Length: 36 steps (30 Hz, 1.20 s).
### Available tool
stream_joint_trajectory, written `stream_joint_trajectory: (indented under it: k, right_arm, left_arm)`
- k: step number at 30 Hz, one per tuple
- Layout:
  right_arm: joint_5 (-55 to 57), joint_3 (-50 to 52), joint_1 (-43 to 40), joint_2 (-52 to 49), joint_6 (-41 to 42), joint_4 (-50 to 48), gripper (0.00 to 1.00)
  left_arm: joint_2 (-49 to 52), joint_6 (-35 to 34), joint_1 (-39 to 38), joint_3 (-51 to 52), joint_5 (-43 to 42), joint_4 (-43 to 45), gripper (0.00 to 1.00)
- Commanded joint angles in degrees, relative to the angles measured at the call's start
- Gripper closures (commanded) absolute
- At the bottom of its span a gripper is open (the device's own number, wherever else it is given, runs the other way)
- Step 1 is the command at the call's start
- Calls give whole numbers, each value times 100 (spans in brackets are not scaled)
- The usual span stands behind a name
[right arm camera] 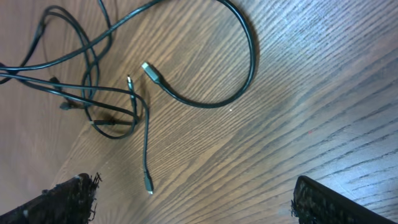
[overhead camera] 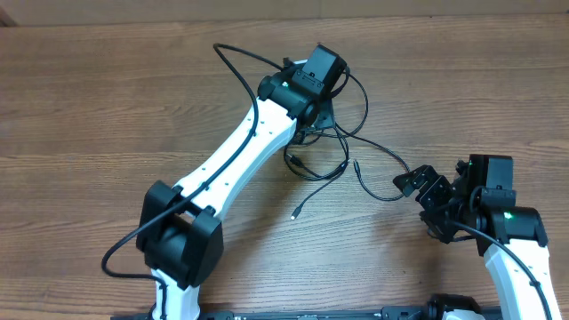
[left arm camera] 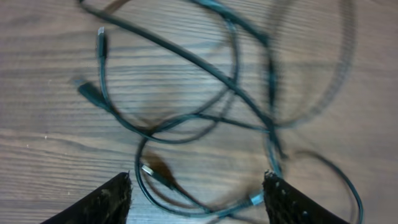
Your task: Untangle cables
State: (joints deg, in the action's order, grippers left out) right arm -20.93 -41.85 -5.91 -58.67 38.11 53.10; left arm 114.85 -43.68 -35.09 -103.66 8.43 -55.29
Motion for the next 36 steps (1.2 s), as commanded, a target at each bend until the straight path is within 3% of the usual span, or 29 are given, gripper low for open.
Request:
stream_joint_trajectory:
  k: [1,4,9,13,17,30,36]
  right_arm:
    - [46,-120,-17,-153,-46,-26,0]
    - [46,-120,-17,-260,-46,-26,0]
    - [48,-120,-17,-407,-46,-31,0]
    - [48,-120,-17,-562,-46,-33,0]
    - [48,-120,-17,-704,-46,-31,0]
    - [48,-120,-17,-769,-46,-153,0]
    - [48,-120,-17,-769,-48,-131,0]
  left_arm:
    - [278,-1248,291,-98,192,39,31]
    - [297,-1427,466,-98,-85,236,32]
    - [297,-1576,627,-98,-846,551,40]
    - [297,-2245,643,-98,-1104,516,34]
    - [297,-3040,616,-98,-1106,518,30]
    - [308,-3373,562,-96,-776,706,32]
    - [470,-3388,501,-96,-542,822,45]
